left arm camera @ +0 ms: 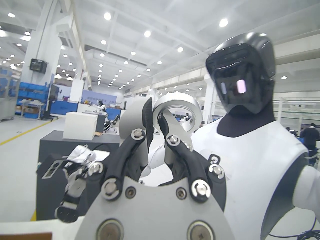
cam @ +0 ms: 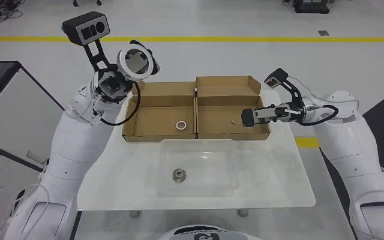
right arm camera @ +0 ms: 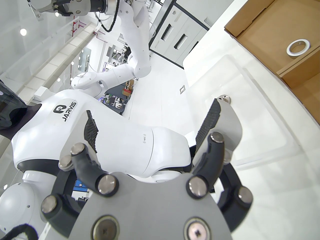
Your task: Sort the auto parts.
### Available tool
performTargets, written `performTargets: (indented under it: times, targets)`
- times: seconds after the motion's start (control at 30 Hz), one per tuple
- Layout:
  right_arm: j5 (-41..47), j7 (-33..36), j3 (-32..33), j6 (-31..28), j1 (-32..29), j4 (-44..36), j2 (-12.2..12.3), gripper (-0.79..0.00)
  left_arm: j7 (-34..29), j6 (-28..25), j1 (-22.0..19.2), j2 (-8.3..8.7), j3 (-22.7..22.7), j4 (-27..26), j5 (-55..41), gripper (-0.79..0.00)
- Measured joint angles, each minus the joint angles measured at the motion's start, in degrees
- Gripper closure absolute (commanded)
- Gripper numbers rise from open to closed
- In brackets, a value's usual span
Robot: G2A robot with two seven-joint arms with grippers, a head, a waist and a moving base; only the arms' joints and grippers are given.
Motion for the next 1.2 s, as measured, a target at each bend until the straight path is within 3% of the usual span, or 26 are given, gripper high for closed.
performTargets:
  times: [0.33,0.87,1.2]
  targets:
    - [0.0,0.0,0.0,0.0,0.0,0.0,0.0,-0.785,-0.8,0.4,0.3,-0.55,-0.9,-3.0,-8.3,0.000]
    - [0.0,0.0,0.0,0.0,0.0,0.0,0.0,-0.785,-4.9,4.9,1.4,0.22,-4.5,1.5,12.9,0.000]
    - [0.0,0.0,0.0,0.0,0.0,0.0,0.0,-0.785,-1.6,1.3,1.8,-0.84,-2.3,-0.6,-1.7,0.000]
